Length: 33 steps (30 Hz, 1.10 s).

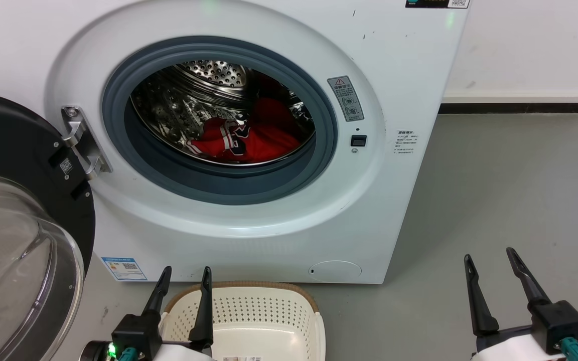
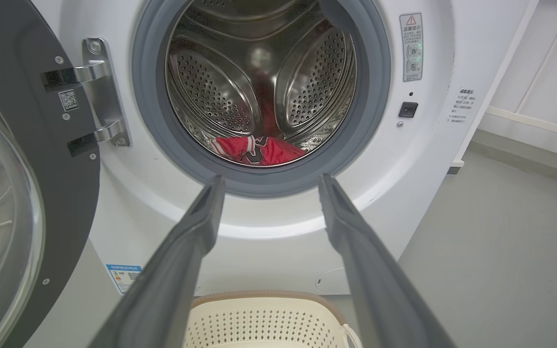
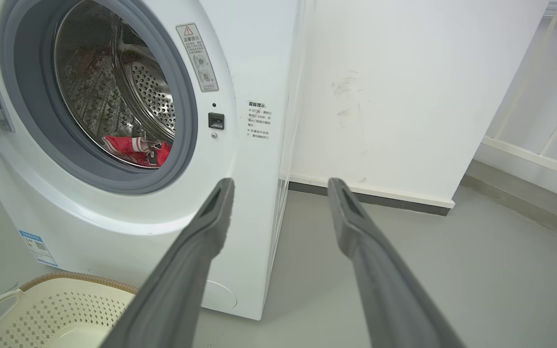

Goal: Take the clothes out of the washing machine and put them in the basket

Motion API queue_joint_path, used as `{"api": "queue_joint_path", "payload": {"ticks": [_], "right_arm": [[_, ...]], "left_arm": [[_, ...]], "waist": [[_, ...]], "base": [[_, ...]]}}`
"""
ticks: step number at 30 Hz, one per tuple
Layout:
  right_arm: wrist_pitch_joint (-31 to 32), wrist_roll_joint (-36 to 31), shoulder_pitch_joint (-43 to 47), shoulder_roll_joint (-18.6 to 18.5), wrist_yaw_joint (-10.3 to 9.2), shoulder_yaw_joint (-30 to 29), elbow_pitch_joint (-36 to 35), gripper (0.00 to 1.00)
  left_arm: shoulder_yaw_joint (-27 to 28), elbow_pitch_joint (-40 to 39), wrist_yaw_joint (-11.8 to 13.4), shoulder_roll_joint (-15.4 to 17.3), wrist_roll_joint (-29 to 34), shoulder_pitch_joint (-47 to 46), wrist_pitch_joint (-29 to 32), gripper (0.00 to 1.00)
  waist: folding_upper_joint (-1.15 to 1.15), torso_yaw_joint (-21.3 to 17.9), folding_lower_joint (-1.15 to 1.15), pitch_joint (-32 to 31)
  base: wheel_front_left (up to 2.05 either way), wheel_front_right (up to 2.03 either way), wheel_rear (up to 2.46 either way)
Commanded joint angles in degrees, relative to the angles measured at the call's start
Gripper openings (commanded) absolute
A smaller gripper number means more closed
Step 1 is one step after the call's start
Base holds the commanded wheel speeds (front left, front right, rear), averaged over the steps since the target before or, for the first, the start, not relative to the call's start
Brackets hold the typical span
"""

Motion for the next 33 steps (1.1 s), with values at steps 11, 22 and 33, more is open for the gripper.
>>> {"api": "queue_joint_path", "payload": {"ticks": [11, 22, 33], "right_arm": [[-1.64, -3.53, 1.43, -0.08, -0.02, 0.85, 0.25, 1.0], [-1.99, 0.0, 0.84, -0.06, -0.03, 0.49, 3.16, 1.0], [-2.0, -0.76, -0.3, -0.06, -0.03, 0.08, 3.38, 1.0]], "left_arm": [[-0.24, -0.22, -1.08, -0.55, 5.43, 1.04, -1.58, 1.0], [-0.28, -0.63, -1.44, -0.83, 7.68, 1.0, -1.9, 1.0], [-0.23, -0.73, -1.61, -0.95, 7.44, 0.45, -1.89, 1.0]], "waist": [[0.0, 0.03, 0.0, -0.32], [0.0, 0.2, 0.0, -0.47], [0.0, -0.27, 0.0, 0.92]], "base": [[0.0, 0.0, 0.0], [0.0, 0.0, 0.0], [0.0, 0.0, 0.0]]}}
